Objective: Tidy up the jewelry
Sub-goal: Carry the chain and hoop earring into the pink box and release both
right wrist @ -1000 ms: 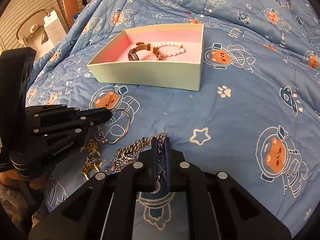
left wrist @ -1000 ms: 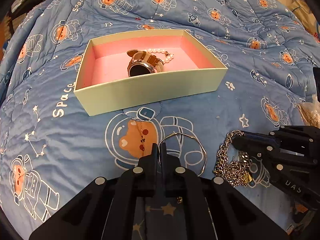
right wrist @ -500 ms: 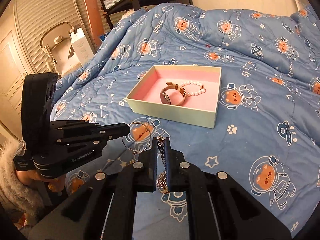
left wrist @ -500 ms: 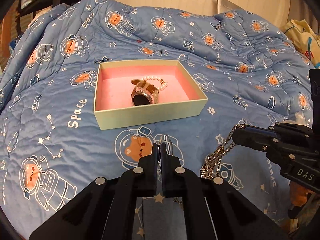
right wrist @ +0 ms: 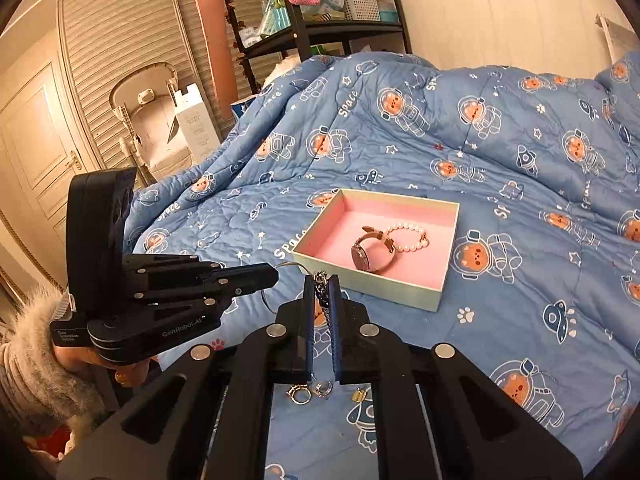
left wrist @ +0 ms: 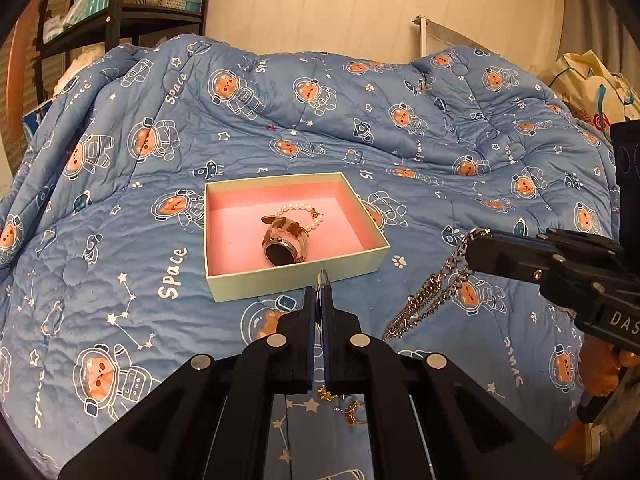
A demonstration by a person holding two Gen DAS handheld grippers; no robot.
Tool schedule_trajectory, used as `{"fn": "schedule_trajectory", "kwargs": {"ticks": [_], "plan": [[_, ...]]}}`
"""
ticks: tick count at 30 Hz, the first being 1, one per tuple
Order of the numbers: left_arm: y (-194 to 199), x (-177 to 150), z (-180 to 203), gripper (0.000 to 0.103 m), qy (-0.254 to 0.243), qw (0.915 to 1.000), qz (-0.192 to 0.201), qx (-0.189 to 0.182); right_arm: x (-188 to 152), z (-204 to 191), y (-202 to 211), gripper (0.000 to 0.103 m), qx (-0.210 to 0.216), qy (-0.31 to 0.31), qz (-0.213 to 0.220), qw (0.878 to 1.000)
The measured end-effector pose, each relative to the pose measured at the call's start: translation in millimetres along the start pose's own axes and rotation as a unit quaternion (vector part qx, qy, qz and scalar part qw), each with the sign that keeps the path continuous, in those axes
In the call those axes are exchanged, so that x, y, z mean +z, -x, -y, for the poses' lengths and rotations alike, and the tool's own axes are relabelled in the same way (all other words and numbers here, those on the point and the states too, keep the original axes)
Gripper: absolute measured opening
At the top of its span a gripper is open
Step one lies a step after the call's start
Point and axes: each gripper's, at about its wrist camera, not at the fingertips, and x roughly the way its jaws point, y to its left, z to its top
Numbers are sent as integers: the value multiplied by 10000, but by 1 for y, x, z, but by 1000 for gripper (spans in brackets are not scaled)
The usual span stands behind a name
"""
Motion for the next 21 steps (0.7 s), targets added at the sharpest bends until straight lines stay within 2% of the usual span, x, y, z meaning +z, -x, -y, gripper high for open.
{"fn": "schedule_trajectory", "kwargs": {"ticks": [10, 21], "plan": [[12, 16, 2, 3, -143, 9998, 127, -3, 32, -8, 16, 7, -29, 287, 285, 9992], [11, 54, -20, 3, -36, 9995, 322, 45, 87, 2, 17, 7, -193, 325, 765, 9964]]}}
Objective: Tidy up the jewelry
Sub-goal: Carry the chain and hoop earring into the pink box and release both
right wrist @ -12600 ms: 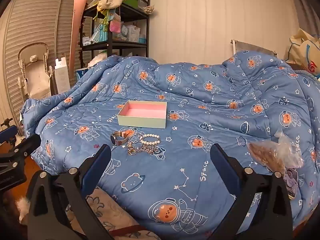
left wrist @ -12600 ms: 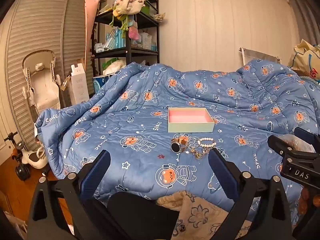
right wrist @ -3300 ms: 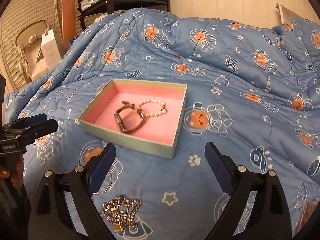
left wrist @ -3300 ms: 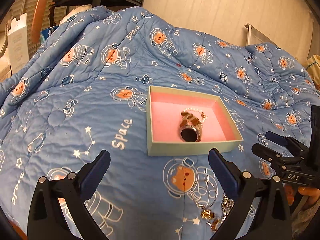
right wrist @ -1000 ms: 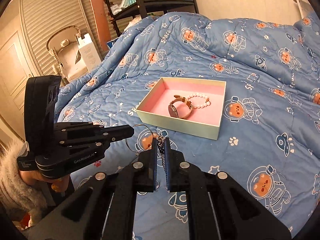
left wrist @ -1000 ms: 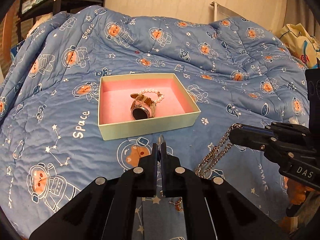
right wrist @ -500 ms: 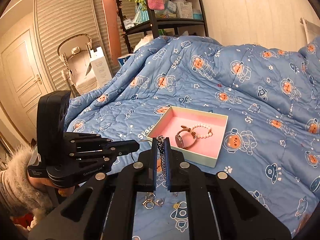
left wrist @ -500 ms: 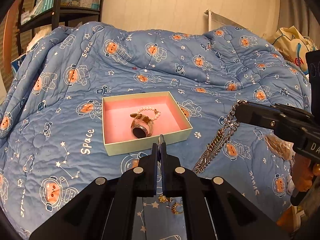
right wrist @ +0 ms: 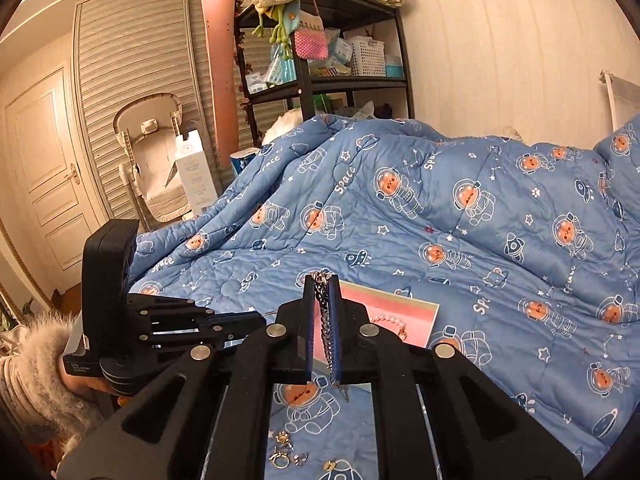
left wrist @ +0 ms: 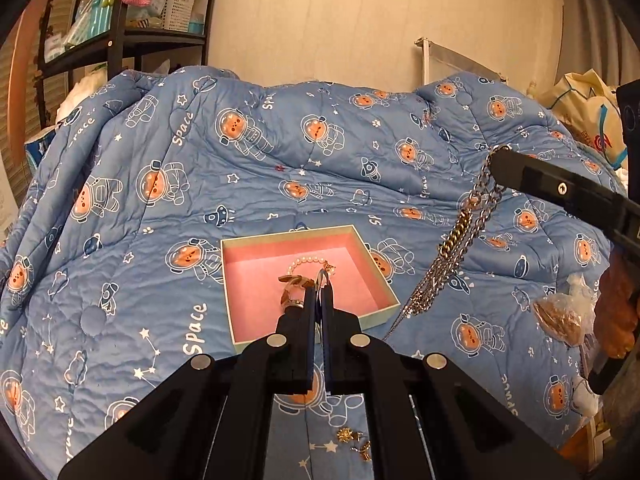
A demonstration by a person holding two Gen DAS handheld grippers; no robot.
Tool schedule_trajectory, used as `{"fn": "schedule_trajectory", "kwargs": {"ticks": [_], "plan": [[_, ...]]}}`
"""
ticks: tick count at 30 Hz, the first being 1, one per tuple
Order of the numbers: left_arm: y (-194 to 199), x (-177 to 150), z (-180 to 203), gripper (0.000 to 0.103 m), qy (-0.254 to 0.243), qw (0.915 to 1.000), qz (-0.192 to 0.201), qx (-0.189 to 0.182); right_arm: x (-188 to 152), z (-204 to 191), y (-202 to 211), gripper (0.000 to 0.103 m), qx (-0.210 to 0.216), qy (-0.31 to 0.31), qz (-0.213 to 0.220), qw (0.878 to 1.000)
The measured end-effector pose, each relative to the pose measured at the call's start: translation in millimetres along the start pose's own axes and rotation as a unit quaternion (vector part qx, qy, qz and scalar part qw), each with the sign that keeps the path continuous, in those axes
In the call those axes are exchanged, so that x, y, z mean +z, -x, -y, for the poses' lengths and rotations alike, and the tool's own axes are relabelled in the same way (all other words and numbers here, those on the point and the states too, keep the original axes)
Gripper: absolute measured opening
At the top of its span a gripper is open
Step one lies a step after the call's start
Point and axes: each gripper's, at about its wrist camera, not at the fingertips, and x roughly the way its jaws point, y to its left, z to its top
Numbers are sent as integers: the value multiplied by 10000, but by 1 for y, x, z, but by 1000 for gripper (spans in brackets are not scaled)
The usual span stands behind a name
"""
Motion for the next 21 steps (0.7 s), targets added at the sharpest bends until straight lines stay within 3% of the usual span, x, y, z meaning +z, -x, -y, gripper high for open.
{"fn": "schedule_trajectory", "kwargs": {"ticks": [5, 10, 21], "plan": [[-21, 11, -11, 3, -106, 9998, -145, 89, 12, 8, -23, 7, -174, 27, -39, 9998], [-56, 22, -32, 3, 89, 9989, -443, 110, 9, 17, -49, 7, -317, -46, -203, 9993], [-126, 36, -55, 3, 335, 9946, -975, 134, -18, 51, -109, 7, -587, -347, -722, 9951]]}}
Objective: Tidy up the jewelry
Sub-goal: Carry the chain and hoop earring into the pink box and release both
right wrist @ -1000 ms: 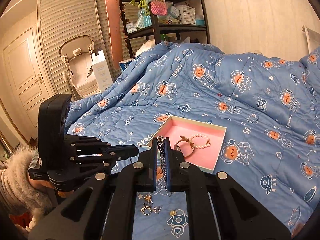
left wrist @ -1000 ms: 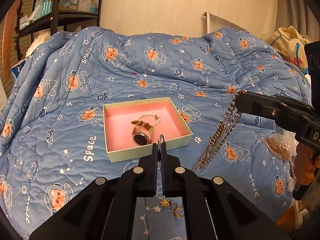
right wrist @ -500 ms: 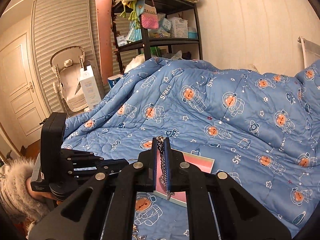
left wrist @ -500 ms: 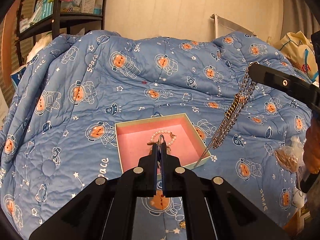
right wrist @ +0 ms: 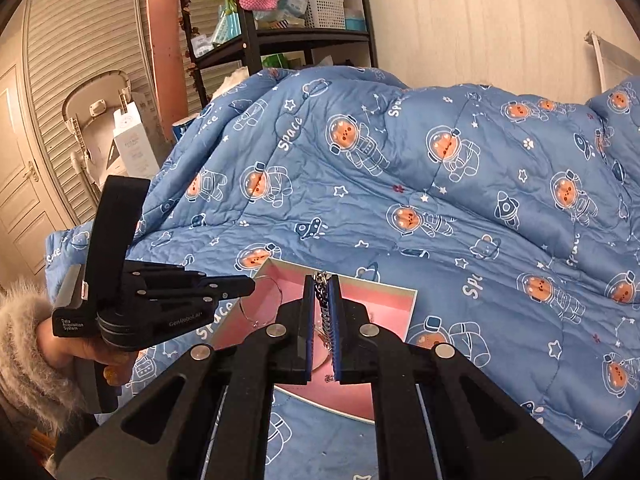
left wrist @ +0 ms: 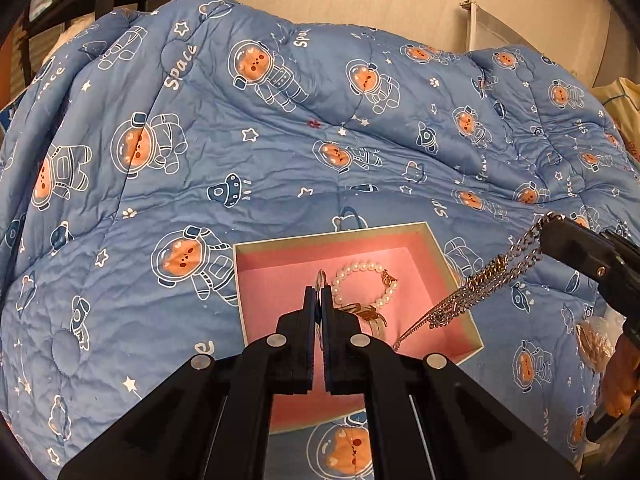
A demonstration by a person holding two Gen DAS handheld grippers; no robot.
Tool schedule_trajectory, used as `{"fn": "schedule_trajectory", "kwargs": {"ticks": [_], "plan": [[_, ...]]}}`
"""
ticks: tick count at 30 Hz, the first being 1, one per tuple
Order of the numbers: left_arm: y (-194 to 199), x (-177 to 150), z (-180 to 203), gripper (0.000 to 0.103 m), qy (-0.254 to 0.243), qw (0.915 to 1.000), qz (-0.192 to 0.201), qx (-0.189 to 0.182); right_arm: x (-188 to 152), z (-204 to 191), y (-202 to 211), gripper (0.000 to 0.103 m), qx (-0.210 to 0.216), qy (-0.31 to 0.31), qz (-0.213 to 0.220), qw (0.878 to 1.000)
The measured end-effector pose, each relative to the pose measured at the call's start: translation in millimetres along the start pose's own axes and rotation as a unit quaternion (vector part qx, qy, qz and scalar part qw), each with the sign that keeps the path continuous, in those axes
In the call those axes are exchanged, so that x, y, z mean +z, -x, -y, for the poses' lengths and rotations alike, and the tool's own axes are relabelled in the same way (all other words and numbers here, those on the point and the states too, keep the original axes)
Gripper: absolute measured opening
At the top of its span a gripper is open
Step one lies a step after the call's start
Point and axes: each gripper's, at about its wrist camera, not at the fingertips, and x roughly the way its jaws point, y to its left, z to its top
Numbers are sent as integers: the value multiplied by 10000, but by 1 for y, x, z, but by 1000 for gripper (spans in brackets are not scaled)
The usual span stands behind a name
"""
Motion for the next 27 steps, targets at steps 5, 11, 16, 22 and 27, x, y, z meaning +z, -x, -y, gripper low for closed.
{"fn": "schedule_trajectory", "kwargs": {"ticks": [5, 11, 16, 22, 27], "plan": [[-14, 2, -1, 3, 75, 9999, -116, -25, -13, 7, -18, 7, -23, -44, -188, 9998], [-32, 7, 0, 3, 54, 9994, -186, 276, -25, 9, -35, 7, -76, -44, -376, 9993], [-48, 9, 2, 3, -5, 9985, -269, 472, -36, 4, -50, 7, -120, 133, -534, 9984], [-63, 10, 0, 3, 247, 9984, -298, 407, -47, 1, -70, 7, -167, 306, -804, 9962], [-71, 6, -7, 3, 512, 9973, -364, 376, -54, -2, -79, 7, -344, 620, -986, 9926]]}}
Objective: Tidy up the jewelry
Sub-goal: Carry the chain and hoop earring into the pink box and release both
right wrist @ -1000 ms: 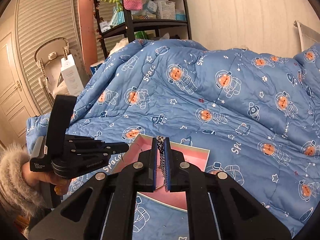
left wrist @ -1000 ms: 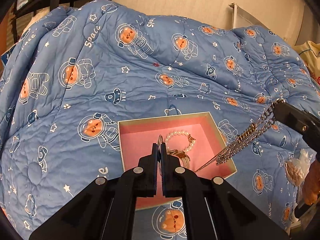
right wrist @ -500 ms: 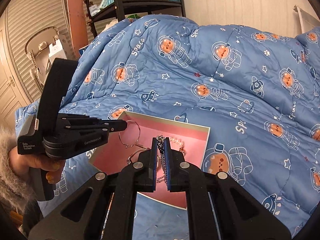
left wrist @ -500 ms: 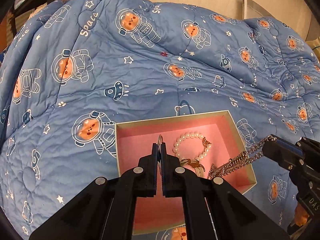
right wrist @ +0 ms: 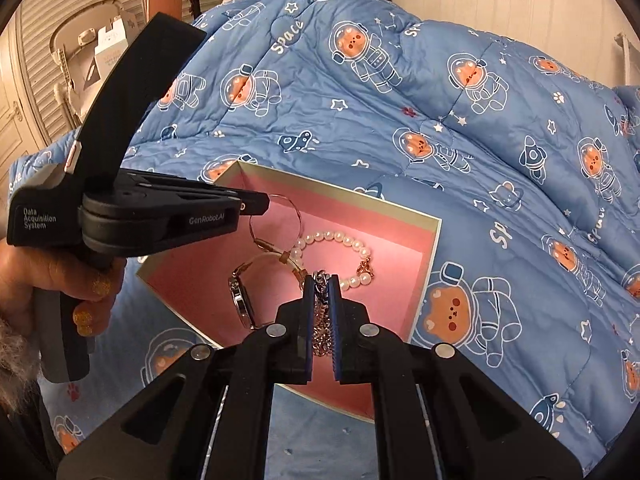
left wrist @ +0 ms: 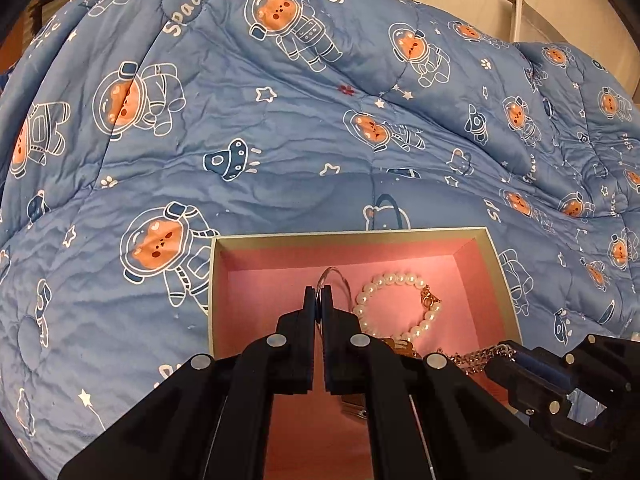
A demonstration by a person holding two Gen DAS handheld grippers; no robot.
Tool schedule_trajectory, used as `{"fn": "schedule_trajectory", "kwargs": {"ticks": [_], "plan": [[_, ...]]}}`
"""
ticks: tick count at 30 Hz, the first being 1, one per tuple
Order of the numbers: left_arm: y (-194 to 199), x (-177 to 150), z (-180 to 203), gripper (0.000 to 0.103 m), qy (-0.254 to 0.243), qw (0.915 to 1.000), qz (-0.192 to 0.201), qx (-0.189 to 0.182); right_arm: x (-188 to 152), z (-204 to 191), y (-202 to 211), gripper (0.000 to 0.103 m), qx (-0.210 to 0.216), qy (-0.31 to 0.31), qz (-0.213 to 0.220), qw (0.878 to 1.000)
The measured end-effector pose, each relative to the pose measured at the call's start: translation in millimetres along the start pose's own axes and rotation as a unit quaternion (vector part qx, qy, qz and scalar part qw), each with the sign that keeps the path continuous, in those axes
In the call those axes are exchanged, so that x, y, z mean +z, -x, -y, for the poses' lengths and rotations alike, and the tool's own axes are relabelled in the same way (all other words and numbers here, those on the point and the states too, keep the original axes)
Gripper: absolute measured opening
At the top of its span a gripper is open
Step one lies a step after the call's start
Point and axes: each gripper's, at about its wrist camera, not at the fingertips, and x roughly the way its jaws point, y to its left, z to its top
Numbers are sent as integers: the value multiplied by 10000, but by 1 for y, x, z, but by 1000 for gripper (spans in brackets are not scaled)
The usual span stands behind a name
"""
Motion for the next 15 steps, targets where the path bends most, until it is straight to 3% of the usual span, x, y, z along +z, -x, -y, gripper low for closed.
{"fn": "schedule_trajectory", "kwargs": {"ticks": [7, 8, 11, 15], "plan": [[-8, -4, 6, 5, -192, 9994, -147, 240, -6, -7, -19, 7, -114, 482, -356, 9981], [-7, -5, 8, 10, -261, 9992, -131, 269, -7, -7, -20, 7, -104, 530, -368, 9979], [-2, -4, 13, 47, -391, 9987, 17, 317, -9, -9, -22, 7, 1, 574, -414, 9975], [7, 0, 16, 53, -462, 9983, 208, 273, -11, -9, -21, 8, 5, 607, -341, 9976]]}}
